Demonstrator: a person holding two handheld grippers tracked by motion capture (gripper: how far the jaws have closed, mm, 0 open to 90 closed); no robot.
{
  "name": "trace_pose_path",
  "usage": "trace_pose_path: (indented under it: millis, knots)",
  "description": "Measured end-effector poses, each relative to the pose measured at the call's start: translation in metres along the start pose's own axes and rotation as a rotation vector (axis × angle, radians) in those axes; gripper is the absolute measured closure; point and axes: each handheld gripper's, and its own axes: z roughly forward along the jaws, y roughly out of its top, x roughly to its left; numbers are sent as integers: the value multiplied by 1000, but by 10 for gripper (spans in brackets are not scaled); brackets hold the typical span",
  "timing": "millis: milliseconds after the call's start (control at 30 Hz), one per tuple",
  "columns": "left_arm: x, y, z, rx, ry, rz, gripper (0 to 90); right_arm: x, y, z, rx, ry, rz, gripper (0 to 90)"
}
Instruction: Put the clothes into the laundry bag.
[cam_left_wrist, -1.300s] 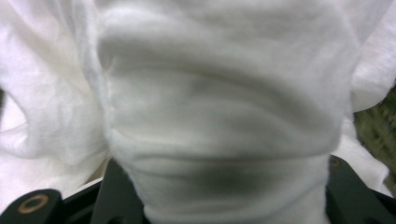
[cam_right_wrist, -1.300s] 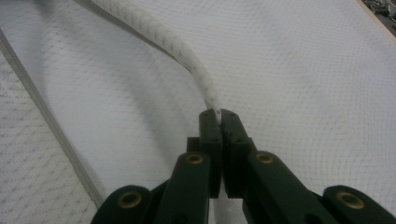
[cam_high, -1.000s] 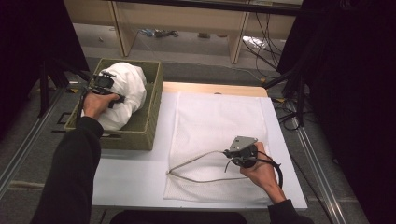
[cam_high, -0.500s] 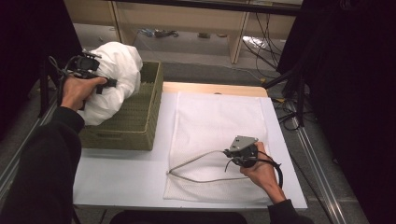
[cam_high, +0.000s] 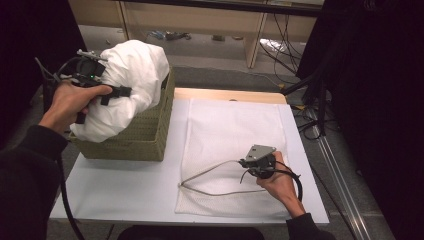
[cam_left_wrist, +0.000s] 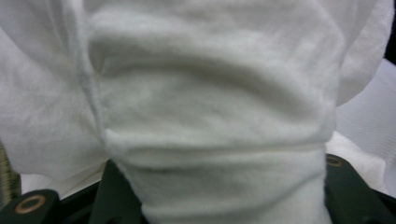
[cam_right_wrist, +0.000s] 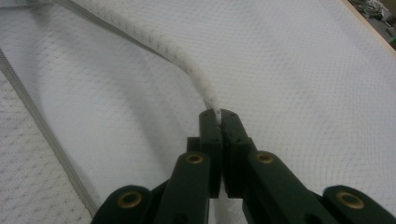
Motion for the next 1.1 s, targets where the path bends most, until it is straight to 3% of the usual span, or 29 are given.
trace_pose_path:
  millis: [100, 133, 167, 200, 233, 300, 333, 367, 433, 500, 533, 600, 700, 733, 833, 933, 967, 1000, 1033, 1067, 1100]
  knots:
    - [-11, -6, -4, -18, -32, 11, 488, 0, 0, 1, 3, 3, -3, 900]
    - [-25, -10, -7, -19, -67, 37, 488, 0, 0, 1, 3, 3, -2, 899]
    - [-25, -10, -7, -19, -67, 37, 488, 0, 0, 1, 3, 3, -2, 899]
    - [-41, -15, -11, -19, -93, 75, 488, -3, 0, 3, -14, 4, -27, 900]
    - [-49, -18, -13, -21, -109, 88, 488, -2, 0, 2, -3, 2, 6, 900]
    - [-63, -24, -17, -31, -157, 92, 488, -6, 0, 3, -13, 4, -17, 899]
    - [-69, -28, -19, -40, -181, 96, 488, -5, -1, 2, -6, 2, 20, 899]
    - [-79, -32, -20, -46, -214, 71, 488, -8, 0, 3, -15, 6, -10, 899]
    - [-91, -40, -22, -63, -248, 106, 487, -10, 0, 2, -22, 8, 3, 899]
    - [-105, -50, -23, -64, -286, 110, 487, -11, 0, 2, -29, 3, 38, 899]
    - [-105, -50, -23, -64, -286, 110, 486, -11, 0, 2, -29, 3, 38, 899]
    - [-126, -68, -24, -59, -338, 130, 486, -15, 3, 1, -37, 8, 42, 899]
    - [-144, -86, -21, -35, -371, 150, 485, -19, 7, -2, -58, 1, 63, 900]
    - [-151, -92, -19, -28, -371, 161, 485, -21, 8, -2, -63, 3, 45, 899]
    - [-169, -110, -14, 16, -385, 221, 483, -26, 8, -1, -87, 14, 59, 900]
    - [-180, -124, -6, 38, -427, 219, 480, -27, 9, -3, -91, 23, 70, 899]
    - [-184, -128, -3, 43, -439, 219, 479, -28, 11, -4, -100, 3, 34, 899]
    - [-188, -131, -1, 54, -441, 227, 479, -27, 12, -5, -98, 17, 56, 900]
    - [-191, -134, 2, 63, -448, 234, 478, -29, 13, -6, -108, 1, 35, 899]
    - [-191, -134, 2, 63, -448, 234, 478, -27, 14, -7, -97, 19, 76, 900]
    - [-195, -137, 5, 69, -457, 245, 478, -27, 14, -7, -97, 19, 76, 900]
